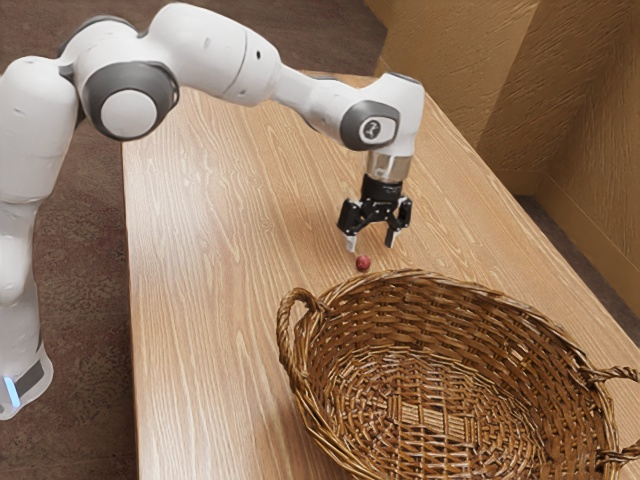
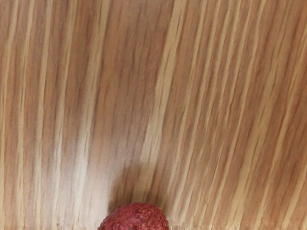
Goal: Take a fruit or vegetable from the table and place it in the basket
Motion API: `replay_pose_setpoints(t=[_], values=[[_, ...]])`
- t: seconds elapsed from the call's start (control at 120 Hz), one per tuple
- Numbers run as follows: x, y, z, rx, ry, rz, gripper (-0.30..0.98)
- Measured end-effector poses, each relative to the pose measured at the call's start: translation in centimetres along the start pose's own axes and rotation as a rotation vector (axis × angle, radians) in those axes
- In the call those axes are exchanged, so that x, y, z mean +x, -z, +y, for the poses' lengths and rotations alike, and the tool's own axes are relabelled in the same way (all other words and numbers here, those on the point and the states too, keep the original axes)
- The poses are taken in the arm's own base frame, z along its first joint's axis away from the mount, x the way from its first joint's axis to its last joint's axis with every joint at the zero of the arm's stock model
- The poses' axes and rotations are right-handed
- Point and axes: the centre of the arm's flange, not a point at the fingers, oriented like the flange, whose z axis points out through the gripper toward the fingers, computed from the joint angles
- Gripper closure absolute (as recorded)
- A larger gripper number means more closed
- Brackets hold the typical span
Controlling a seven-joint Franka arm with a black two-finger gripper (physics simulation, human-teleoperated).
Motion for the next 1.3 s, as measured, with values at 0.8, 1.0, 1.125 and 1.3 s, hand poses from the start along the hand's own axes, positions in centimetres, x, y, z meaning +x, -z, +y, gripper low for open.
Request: replay_pose_setpoints(t=[0.8,1.0,1.125,1.3], values=[[-0.6,-3.3,-0.1,0.017,-0.005,-0.061,0.03],[-0.7,-3.0,-0.2,0.009,-0.010,-0.059,0.16],[-0.3,-3.6,-0.3,0.020,-0.004,-0.059,0.21],[0.1,-3.6,-0.5,0.022,0.000,-0.058,0.29]])
